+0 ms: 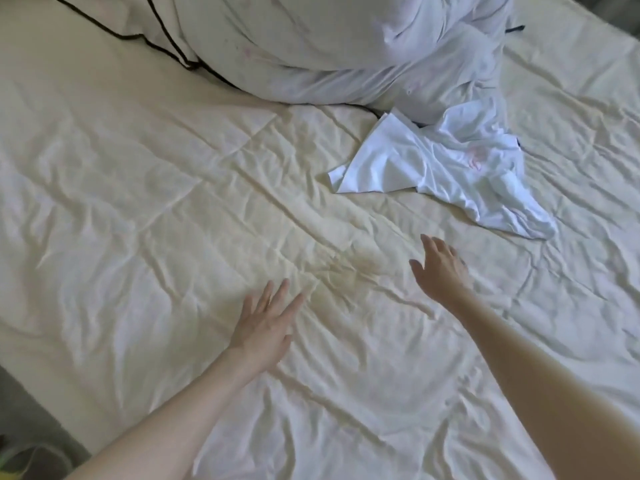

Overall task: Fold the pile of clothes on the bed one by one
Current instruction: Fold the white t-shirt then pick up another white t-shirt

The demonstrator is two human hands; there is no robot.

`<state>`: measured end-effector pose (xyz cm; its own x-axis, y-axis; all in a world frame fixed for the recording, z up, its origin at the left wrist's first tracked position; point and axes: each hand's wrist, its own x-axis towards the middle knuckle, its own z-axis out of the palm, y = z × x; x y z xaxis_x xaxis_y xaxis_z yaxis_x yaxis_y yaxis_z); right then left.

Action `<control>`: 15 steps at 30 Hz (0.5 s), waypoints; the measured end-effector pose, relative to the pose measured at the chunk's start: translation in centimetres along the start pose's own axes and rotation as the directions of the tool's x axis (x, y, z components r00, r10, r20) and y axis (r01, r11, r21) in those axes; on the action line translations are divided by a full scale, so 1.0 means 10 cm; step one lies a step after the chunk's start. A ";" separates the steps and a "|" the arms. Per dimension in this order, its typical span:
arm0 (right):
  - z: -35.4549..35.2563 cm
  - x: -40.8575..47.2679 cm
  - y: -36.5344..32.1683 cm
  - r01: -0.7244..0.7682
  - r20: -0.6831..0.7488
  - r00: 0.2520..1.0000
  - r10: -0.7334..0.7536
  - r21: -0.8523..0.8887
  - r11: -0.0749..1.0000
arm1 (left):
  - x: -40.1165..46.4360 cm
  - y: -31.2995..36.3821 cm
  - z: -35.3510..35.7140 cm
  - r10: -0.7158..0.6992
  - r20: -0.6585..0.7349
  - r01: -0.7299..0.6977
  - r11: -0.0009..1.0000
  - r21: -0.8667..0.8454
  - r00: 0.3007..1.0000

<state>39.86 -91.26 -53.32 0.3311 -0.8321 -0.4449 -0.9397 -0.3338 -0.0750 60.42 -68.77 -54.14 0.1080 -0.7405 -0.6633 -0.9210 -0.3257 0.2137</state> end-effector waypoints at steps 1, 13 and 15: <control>-0.01 0.18 0.09 -0.025 -0.033 0.999 0.025 0.011 1.000 | 0.12 0.00 0.04 -0.015 0.033 0.014 0.999 0.031 0.999; 0.09 1.34 0.78 -0.176 -0.326 0.924 0.202 0.106 0.979 | 0.47 -0.03 0.25 -0.117 0.145 0.104 0.990 0.095 0.983; 0.14 1.23 0.79 -0.115 -0.381 0.910 0.166 0.153 0.982 | 0.48 -0.01 0.24 -0.122 0.165 0.109 0.991 0.083 0.979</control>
<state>36.42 -103.46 -60.66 0.1780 -0.9810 -0.0774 -0.9736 -0.1642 -0.1585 60.17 -70.91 -59.06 0.1558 -0.5880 -0.7937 -0.9315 -0.3548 0.0799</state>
